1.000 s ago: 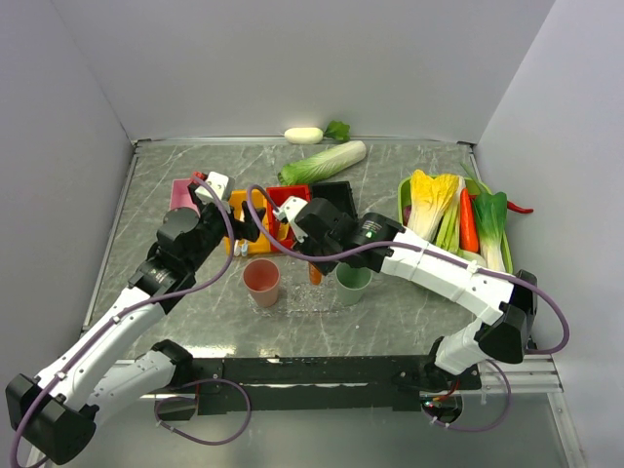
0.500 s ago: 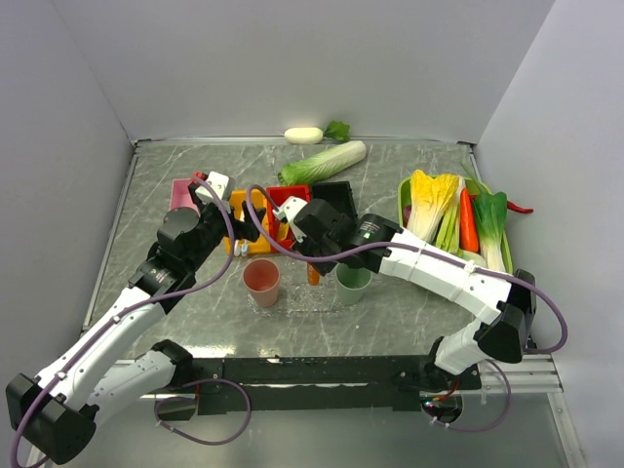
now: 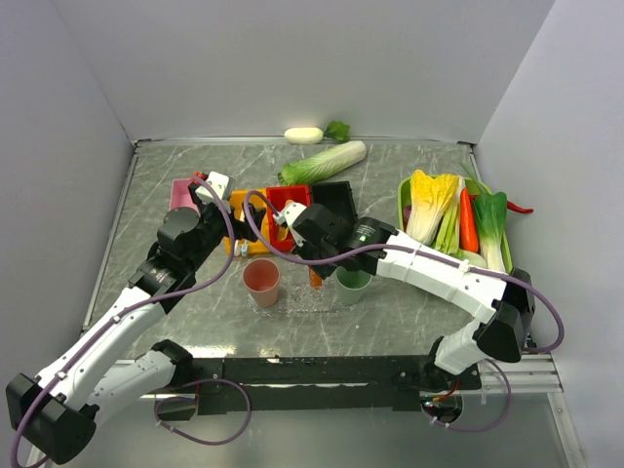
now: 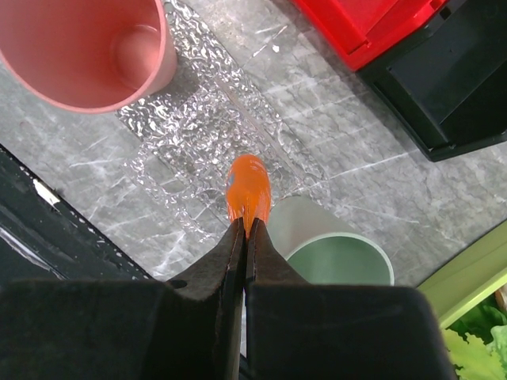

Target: Prepare toiletry sets of a toothbrush and toothpaste on the tray

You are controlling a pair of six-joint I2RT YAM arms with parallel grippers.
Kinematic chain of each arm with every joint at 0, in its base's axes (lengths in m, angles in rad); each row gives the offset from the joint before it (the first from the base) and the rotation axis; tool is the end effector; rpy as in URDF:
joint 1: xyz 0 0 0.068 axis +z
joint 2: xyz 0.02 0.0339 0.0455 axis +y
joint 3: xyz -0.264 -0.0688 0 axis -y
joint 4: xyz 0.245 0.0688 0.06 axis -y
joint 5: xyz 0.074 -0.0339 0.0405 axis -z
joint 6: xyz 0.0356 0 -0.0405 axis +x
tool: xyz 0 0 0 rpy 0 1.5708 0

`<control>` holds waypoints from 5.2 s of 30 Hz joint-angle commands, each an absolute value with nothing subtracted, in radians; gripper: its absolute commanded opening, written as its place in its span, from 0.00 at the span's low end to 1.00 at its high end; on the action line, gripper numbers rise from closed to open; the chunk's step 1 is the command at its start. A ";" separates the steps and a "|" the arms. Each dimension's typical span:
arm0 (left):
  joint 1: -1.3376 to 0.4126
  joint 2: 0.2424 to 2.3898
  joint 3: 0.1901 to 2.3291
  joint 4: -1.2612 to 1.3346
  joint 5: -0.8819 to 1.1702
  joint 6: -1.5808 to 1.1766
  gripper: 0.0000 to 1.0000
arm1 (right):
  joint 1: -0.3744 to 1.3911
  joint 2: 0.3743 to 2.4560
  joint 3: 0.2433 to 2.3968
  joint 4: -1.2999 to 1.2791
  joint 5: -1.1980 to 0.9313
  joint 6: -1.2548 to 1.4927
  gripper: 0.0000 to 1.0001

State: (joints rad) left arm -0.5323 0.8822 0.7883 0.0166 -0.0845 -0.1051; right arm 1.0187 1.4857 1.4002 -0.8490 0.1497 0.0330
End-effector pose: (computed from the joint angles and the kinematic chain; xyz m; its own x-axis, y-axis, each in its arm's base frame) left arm 0.1833 -0.1045 0.3457 -0.1116 -0.0556 -0.9922 0.4238 0.9004 -0.0981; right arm 0.1680 0.2626 0.3276 -0.4479 -0.6648 -0.5979 -0.7811 0.6163 -0.1003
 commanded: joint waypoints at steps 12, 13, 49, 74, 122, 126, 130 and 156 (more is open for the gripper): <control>-0.531 0.890 0.795 0.032 -0.080 -0.092 0.97 | 1.025 1.499 1.365 -0.764 0.175 0.041 0.00; -0.532 0.888 0.795 0.034 -0.080 -0.091 0.97 | 1.025 1.500 1.362 -0.762 0.176 0.040 0.00; -0.532 0.897 0.796 0.034 -0.075 -0.091 0.97 | 1.037 1.502 1.235 -0.629 0.219 0.028 0.00; -0.532 0.897 0.795 0.034 -0.074 -0.089 0.97 | 1.046 1.528 1.204 -0.607 0.252 0.029 0.00; -0.532 0.879 0.782 0.043 -0.124 -0.107 0.97 | 0.953 1.309 1.170 -0.551 0.082 0.093 0.75; -0.532 0.897 0.773 0.052 -0.149 -0.112 0.97 | 0.852 1.200 1.149 -0.499 -0.135 0.129 0.80; -0.534 0.946 0.788 0.051 -0.149 -0.104 0.98 | 0.746 1.059 1.105 -0.445 -0.248 0.152 0.84; -0.644 1.792 1.397 -0.340 -0.325 -0.209 0.54 | 0.495 0.640 0.881 -0.468 -0.321 0.127 0.87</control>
